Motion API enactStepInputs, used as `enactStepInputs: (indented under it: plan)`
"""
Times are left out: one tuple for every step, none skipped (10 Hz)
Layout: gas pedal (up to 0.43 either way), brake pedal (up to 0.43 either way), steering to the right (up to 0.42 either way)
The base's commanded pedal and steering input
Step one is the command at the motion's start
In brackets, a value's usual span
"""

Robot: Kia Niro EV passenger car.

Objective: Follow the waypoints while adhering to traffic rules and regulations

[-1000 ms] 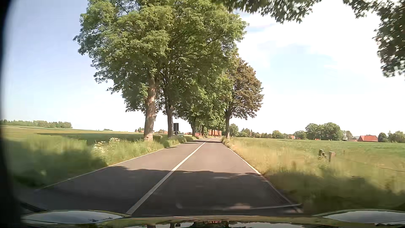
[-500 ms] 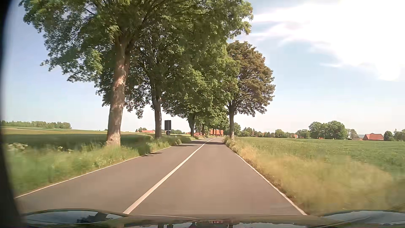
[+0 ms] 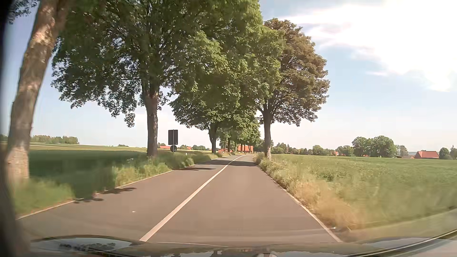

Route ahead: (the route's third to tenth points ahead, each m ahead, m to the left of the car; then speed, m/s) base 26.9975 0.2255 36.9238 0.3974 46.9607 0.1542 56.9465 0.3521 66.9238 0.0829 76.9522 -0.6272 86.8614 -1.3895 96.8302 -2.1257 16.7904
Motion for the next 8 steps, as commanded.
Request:
enactStepInputs:
  plan:
    - [0.130, 0.000, -0.002]
    - [0.118, 0.000, -0.001]
    - [0.118, 0.000, -0.001]
    - [0.118, 0.000, -0.001]
    - [0.110, 0.000, 0.000]
    - [0.110, 0.000, 0.001]
    - [0.098, 0.000, 0.001]
    - [0.098, 0.000, 0.001]
